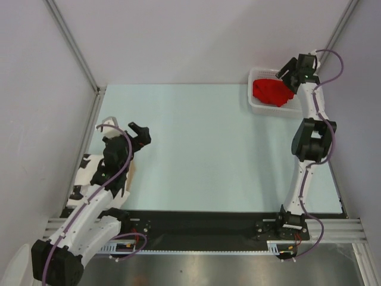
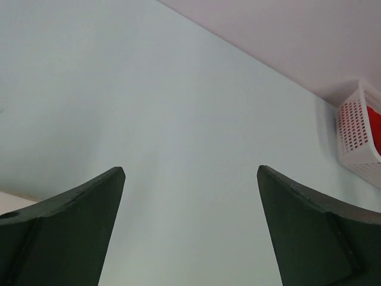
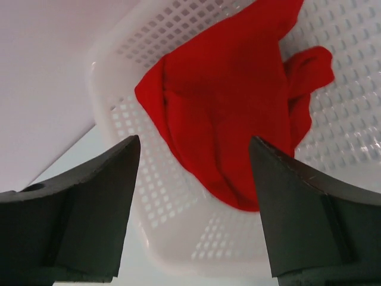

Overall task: Fold and stack the t-shirts
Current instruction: Grab the tshirt from the pile

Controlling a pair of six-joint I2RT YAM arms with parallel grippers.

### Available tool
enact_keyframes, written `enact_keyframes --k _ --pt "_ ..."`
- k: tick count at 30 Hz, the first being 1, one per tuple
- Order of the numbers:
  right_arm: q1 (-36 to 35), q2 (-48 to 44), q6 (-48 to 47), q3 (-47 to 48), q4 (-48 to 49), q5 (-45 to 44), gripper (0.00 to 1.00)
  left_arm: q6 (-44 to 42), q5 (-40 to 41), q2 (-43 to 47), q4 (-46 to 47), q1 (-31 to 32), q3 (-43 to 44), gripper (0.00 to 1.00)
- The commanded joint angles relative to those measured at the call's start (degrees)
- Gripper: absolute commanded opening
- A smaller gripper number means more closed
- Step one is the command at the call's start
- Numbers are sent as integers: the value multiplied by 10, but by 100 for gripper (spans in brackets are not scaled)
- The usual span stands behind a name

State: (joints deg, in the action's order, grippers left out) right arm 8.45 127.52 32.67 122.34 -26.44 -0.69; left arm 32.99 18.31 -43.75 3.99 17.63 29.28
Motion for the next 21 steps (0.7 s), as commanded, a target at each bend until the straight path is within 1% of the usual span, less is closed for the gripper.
enact_keyframes --k 1,2,4,5,6,7,9,10,11,12,13,14,15,17,19,21 --pt "-15 82 -26 124 -42 2 78 -21 17 -47 -105 -11 113 100" --pt "-19 106 -37 134 -38 2 78 -56 9 -45 -90 -12 115 100" --pt "-26 118 -51 129 3 2 77 -89 -22 -47 -87 -21 122 100" --pt "-27 127 -48 126 17 16 73 -113 -29 -51 -112 -22 132 100" --pt "-28 129 -42 122 47 24 69 -122 -26 -60 -122 -23 148 100" --pt "-29 134 -38 120 56 25 65 -130 -27 -60 -129 -23 152 100" --pt "-30 149 -32 129 73 22 54 -153 -48 -61 -144 -27 163 100" --pt "-30 155 -25 134 75 24 48 -158 -57 -60 -147 -29 166 100" --pt "-29 159 -19 145 78 24 32 -169 -66 -61 -155 -30 168 100" --pt "-28 170 -14 156 79 25 21 -171 -79 -60 -159 -30 170 99" --pt "-26 174 1 172 74 25 13 -173 -84 -57 -166 -31 173 97" --pt "-23 177 9 205 66 24 3 -178 -86 -55 -180 -31 177 97" --pt "-21 172 15 219 68 24 0 -178 -89 -52 -187 -31 184 96" --pt "-20 156 26 245 88 15 0 -180 -96 -47 -207 -32 191 95" --pt "-21 112 28 269 109 9 0 -174 -113 -42 -213 -33 198 94" --pt "-25 72 40 267 145 20 0 -157 -128 -30 -220 -33 195 93"
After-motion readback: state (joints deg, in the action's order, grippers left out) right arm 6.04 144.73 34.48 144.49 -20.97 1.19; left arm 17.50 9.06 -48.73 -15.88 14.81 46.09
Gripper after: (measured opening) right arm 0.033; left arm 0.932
